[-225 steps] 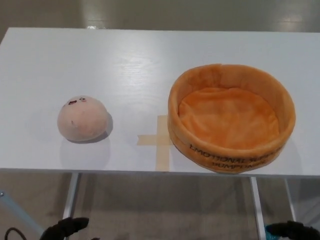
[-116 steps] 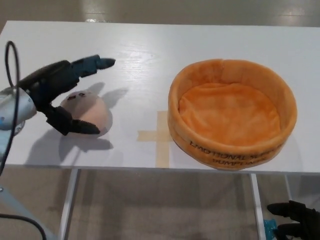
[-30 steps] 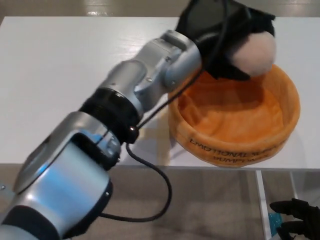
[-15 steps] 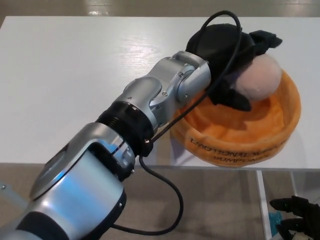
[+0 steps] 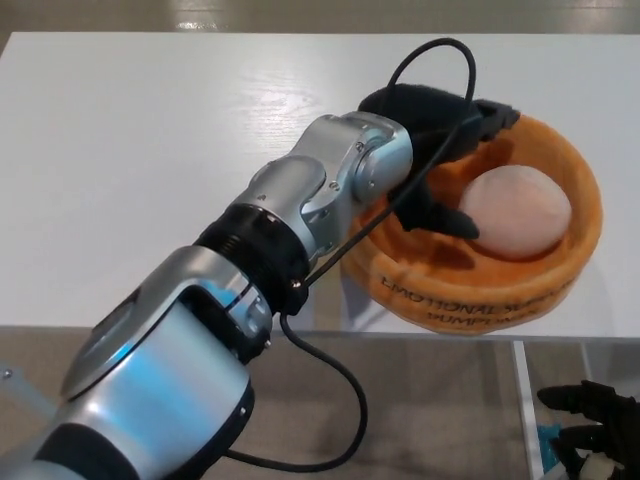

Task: Use the left hand to pick up the pink round toy on the left and place it inside the orange plate on the desk.

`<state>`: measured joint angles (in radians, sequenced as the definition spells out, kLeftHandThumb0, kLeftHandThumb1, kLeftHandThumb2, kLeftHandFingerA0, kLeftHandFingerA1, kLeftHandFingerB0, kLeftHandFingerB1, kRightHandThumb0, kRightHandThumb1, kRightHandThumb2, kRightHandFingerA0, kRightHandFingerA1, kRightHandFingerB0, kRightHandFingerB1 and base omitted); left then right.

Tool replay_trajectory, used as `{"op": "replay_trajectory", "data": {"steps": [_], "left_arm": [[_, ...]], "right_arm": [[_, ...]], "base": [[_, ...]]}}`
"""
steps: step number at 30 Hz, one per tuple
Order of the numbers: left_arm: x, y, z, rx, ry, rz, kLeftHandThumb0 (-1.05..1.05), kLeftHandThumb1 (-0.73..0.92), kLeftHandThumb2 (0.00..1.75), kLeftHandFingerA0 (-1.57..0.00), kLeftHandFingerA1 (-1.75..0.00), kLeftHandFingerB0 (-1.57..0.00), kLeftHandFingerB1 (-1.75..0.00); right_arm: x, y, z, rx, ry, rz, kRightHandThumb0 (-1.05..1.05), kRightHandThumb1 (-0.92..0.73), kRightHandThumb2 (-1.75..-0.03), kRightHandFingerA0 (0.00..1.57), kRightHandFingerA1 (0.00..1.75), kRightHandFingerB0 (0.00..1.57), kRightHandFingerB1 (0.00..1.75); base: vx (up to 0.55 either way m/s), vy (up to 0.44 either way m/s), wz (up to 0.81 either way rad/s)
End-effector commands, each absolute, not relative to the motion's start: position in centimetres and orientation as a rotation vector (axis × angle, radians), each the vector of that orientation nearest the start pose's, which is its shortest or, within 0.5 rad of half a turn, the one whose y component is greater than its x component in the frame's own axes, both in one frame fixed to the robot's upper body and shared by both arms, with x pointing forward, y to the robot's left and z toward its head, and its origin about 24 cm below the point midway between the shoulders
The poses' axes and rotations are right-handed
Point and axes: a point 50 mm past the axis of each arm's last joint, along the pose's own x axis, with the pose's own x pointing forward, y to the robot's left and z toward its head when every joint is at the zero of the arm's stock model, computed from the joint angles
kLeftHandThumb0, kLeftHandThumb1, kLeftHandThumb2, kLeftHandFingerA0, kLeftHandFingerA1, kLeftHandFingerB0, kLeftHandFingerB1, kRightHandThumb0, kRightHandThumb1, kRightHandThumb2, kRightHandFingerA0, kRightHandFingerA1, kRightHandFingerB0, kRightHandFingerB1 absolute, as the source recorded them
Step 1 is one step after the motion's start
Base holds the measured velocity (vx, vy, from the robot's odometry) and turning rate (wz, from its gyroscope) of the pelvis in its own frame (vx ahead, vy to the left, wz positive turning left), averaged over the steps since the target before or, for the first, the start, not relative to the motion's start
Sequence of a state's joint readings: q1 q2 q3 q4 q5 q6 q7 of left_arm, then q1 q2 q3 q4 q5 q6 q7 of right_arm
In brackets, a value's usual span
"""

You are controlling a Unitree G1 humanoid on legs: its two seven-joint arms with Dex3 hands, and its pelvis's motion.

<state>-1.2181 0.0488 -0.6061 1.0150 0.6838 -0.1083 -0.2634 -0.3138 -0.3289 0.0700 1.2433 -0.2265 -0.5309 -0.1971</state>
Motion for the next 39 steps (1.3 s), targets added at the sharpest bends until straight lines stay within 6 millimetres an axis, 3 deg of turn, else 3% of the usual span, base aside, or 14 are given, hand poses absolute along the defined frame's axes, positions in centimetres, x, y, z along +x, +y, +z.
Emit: {"op": "replay_trajectory", "data": {"steps": [1,5,6,12,23,24,25,26,27,28,29,30,34,39], "left_arm": [[38.7,-1.2,18.0,1.399,-0.204,-0.803,-1.04,0.59,0.66,0.0,0.0,0.0,-0.07],[38.5,-0.9,19.8,1.345,-0.279,-0.8,-0.99,0.54,0.64,0.0,0.0,0.0,-0.06],[38.0,-0.7,21.5,1.261,-0.384,-0.786,-0.45,0.31,0.62,0.0,-0.03,0.0,-0.09],[34.5,1.5,27.5,0.947,-0.797,-0.744,0.01,0.54,0.67,-0.05,-0.16,-0.11,-0.35],[27.0,7.8,33.0,0.782,-1.144,-0.724,0.12,0.63,0.6,-0.13,-0.33,-0.3,-0.32],[25.0,9.6,33.3,0.765,-1.18,-0.732,0.11,0.41,0.89,-0.09,-0.49,-0.26,-0.52],[24.7,9.9,33.3,0.763,-1.183,-0.734,0.11,0.41,0.89,-0.09,-0.49,-0.26,-0.52],[24.0,10.6,33.3,0.768,-1.191,-0.743,0.07,0.65,0.59,-0.23,-0.36,-0.43,-0.34],[23.4,11.2,33.2,0.777,-1.199,-0.754,0.07,0.65,0.59,-0.23,-0.36,-0.43,-0.34],[22.8,11.7,33.0,0.772,-1.204,-0.775,0.06,0.48,0.95,-0.13,-0.51,-0.33,-0.54],[22.6,11.8,32.9,0.77,-1.204,-0.781,0.06,0.48,0.95,-0.13,-0.51,-0.33,-0.54],[22.0,12.6,32.7,0.777,-1.176,-0.808,-0.03,0.66,0.69,-0.29,-0.34,-0.59,-0.4],[20.6,14.8,32.4,0.681,-1.067,-0.984,-0.28,0.64,0.59,-0.42,-0.4,-0.83,-0.51],[19.8,17.4,31.4,0.426,-0.841,-1.276,-0.33,0.71,0.61,-0.35,-0.41,-0.73,-0.42]], "right_arm": [[23.9,-24.8,-7.2,-0.563,0.388,-0.053,-0.11,-0.63,-0.58,0.6,0.53,0.67,0.49],[24.0,-24.7,-7.1,-0.563,0.379,-0.055,-0.1,-0.62,-0.58,0.61,0.54,0.68,0.5],[24.1,-24.7,-7.0,-0.567,0.375,-0.053,-0.1,-0.63,-0.58,0.61,0.54,0.68,0.5],[24.3,-24.8,-6.9,-0.569,0.381,-0.051,-0.12,-0.63,-0.58,0.6,0.54,0.67,0.5],[24.0,-24.9,-7.1,-0.575,0.393,-0.05,-0.12,-0.63,-0.58,0.6,0.53,0.67,0.49],[24.0,-24.9,-7.1,-0.578,0.391,-0.047,-0.1,-0.63,-0.58,0.6,0.53,0.67,0.5],[24.0,-24.9,-7.1,-0.577,0.39,-0.047,-0.1,-0.63,-0.58,0.6,0.53,0.67,0.5],[24.1,-25.0,-7.0,-0.577,0.387,-0.05,-0.1,-0.63,-0.58,0.6,0.53,0.67,0.5],[24.1,-25.0,-7.0,-0.577,0.384,-0.052,-0.1,-0.63,-0.58,0.6,0.53,0.67,0.5],[24.0,-25.1,-7.0,-0.578,0.386,-0.054,-0.11,-0.63,-0.58,0.6,0.53,0.67,0.5],[24.0,-25.1,-7.0,-0.578,0.386,-0.054,-0.11,-0.63,-0.58,0.6,0.53,0.67,0.5],[24.0,-25.2,-7.0,-0.579,0.388,-0.056,-0.12,-0.63,-0.58,0.6,0.52,0.68,0.5],[24.3,-25.2,-6.9,-0.575,0.392,-0.06,-0.12,-0.63,-0.58,0.58,0.51,0.67,0.49],[24.3,-25.1,-6.9,-0.577,0.394,-0.054,-0.13,-0.63,-0.58,0.58,0.52,0.68,0.49]], "base": [[0.0,0.0,0.0],[0.0,0.0,0.0],[0.0,0.0,0.0],[0.0,0.0,0.0],[0.0,0.0,0.0],[0.0,0.0,0.0],[0.0,0.0,0.0],[0.0,0.0,0.0],[0.0,0.0,0.0],[0.0,0.0,0.0],[0.0,0.0,0.0],[0.0,0.0,0.0],[0.0,0.0,0.0],[0.0,0.0,0.0]]}}
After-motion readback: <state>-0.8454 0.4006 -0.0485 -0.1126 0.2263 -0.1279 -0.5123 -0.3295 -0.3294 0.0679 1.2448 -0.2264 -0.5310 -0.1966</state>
